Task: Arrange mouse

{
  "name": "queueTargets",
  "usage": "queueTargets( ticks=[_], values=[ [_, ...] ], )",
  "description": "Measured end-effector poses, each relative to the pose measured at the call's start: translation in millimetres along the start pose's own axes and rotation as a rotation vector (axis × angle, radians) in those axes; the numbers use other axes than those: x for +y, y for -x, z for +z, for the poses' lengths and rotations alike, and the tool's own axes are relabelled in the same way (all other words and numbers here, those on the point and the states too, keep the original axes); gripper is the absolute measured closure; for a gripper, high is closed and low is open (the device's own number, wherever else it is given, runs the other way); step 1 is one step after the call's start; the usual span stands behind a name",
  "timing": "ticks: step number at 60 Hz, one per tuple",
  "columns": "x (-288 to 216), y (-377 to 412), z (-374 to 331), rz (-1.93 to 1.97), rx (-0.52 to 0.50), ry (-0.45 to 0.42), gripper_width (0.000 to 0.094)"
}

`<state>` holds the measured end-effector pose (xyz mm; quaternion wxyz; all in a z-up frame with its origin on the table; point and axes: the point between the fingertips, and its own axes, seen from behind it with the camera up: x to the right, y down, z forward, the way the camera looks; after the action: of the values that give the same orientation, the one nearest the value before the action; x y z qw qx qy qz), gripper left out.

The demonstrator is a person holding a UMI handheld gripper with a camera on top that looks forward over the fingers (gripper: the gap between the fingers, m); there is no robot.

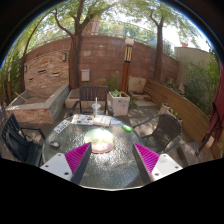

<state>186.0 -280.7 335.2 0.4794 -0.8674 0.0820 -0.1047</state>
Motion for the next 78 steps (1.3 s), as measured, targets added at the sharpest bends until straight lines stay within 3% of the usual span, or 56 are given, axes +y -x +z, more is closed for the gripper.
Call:
queueTargets(
  ticks=[9, 20, 35, 53, 78],
  values=[
    [28.6, 1.9, 10.9, 0.001, 0.004, 0.051, 0.0088],
    [106.9, 39.1, 48.2, -0.046, -0.018, 0.149, 0.0080],
    [187.1, 189.3, 124.3, -0.137, -0.164, 0.233, 0.0095],
    [182.7, 361.6, 246.7, -0.151, -0.293, 0.215, 0.0092],
    [140.7, 405.3, 347.6, -0.192, -0.241, 0.182, 0.0094]
  ],
)
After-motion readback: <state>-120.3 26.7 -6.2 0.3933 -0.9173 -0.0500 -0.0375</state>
